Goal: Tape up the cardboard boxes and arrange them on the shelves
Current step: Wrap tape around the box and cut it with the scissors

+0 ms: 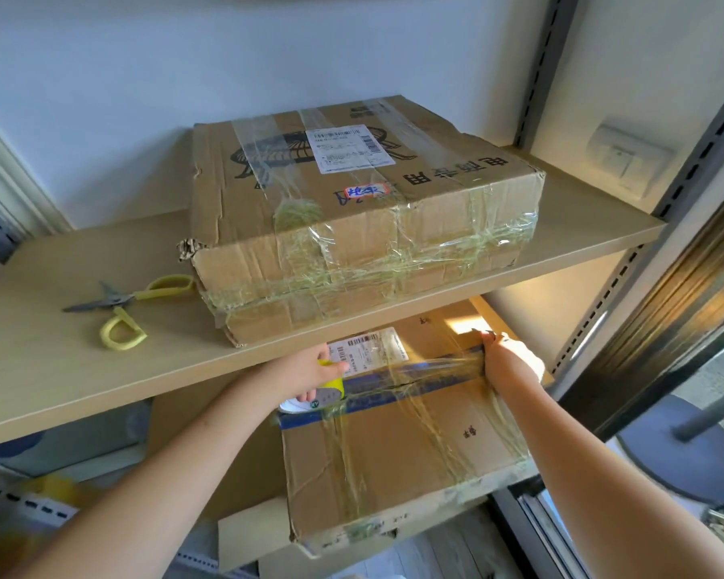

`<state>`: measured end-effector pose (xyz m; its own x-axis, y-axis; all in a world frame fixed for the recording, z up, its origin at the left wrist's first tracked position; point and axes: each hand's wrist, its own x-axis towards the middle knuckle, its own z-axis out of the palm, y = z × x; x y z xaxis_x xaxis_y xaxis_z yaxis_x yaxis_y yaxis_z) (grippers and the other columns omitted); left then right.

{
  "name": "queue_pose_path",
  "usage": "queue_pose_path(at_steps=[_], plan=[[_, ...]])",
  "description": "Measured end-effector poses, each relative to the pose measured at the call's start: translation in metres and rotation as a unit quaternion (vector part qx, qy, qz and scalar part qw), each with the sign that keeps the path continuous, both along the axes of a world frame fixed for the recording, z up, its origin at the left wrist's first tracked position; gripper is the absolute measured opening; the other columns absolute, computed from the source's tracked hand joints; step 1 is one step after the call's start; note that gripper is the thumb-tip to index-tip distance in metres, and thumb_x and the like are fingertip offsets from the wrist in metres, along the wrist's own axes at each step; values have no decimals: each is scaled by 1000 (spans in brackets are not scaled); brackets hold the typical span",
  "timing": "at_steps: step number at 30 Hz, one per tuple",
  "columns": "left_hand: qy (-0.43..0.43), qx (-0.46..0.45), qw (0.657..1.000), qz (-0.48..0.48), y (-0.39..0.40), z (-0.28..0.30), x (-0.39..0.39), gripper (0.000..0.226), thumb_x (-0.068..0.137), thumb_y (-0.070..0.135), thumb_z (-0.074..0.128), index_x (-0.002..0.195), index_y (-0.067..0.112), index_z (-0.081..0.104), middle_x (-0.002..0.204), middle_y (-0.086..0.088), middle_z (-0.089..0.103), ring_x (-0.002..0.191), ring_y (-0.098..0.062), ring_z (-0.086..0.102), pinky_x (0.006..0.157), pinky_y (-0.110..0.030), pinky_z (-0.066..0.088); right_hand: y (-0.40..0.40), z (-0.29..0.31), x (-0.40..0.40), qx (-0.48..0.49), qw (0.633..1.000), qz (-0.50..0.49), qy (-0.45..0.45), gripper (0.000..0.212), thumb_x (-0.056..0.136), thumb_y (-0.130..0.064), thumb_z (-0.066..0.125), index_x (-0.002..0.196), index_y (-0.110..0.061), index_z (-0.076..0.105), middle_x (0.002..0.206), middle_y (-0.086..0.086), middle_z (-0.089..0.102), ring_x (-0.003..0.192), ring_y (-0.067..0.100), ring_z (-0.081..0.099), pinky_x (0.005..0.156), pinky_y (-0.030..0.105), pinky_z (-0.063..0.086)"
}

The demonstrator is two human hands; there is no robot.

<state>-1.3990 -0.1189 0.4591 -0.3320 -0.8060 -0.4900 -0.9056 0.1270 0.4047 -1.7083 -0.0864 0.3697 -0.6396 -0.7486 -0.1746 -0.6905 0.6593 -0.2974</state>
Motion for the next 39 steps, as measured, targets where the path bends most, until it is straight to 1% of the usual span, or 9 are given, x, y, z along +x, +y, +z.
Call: queue_pose_path(at_steps=[3,6,12,21,25,29,33,37,39], plan=[[-11,-79,997,7,4,-16,-3,43,97,41,54,68,17,35,52,-1,54,46,-15,53,50,-26,42,-9,-9,0,7,1000,-7,29,40,103,-33,33,136,-15,46,132,9,53,119,29,51,99,38,40],[4,-74,997,36,2,-17,-8,35,98,39,54,87,6,51,55,0,52,46,-11,49,49,-26,39,-15,-8,17,-74,994,49,66,48,100,-21,38,146,-9,32,153,11,33,139,29,33,106,40,36],[6,-69,997,14,4,-16,-5,37,97,45,54,87,10,48,57,0,55,47,-11,50,51,-25,40,-26,-31,55,-42,968,240,65,69,99,-59,6,157,-22,-3,163,-2,-11,150,15,-14,123,40,0],[211,-7,977,3,-1,-30,56,25,92,57,53,88,33,58,75,7,66,70,-14,64,78,-40,54,-48,-22,82,1,970,236,63,62,104,-37,20,157,-12,2,165,5,-2,151,19,-9,122,41,-10],[210,-2,978,12,1,-27,50,29,90,59,54,89,31,58,77,5,68,68,-10,64,73,-34,53,-46,-35,126,-78,941,322,63,64,100,-50,10,149,-15,32,156,4,32,147,22,18,123,42,1],[145,-24,989,-22,4,-20,50,31,94,54,53,96,24,58,90,9,68,74,-12,68,66,-30,52,-45,-45,126,-76,939,325,84,75,95,-55,-3,147,-16,34,154,3,35,146,23,20,123,42,4],[0,23,992,127,-5,-13,88,63,95,63,35,139,20,49,140,-10,51,126,-24,51,103,-36,38,-45,-47,127,-73,938,325,99,74,96,-55,-2,151,-17,28,158,3,28,148,22,15,123,42,2],[-75,-132,985,82,-1,-29,114,34,97,51,47,92,18,54,78,-1,55,64,-12,50,55,-26,35,-44,-42,128,-56,939,325,94,68,100,-53,3,156,-16,15,163,3,14,151,20,3,123,40,-4],[-94,-160,980,79,2,-44,118,39,95,51,53,71,21,45,62,4,40,59,-17,45,53,-27,29,-44,-39,129,-42,939,327,95,66,102,-52,5,157,-16,9,165,3,6,152,20,-3,123,39,-6]])
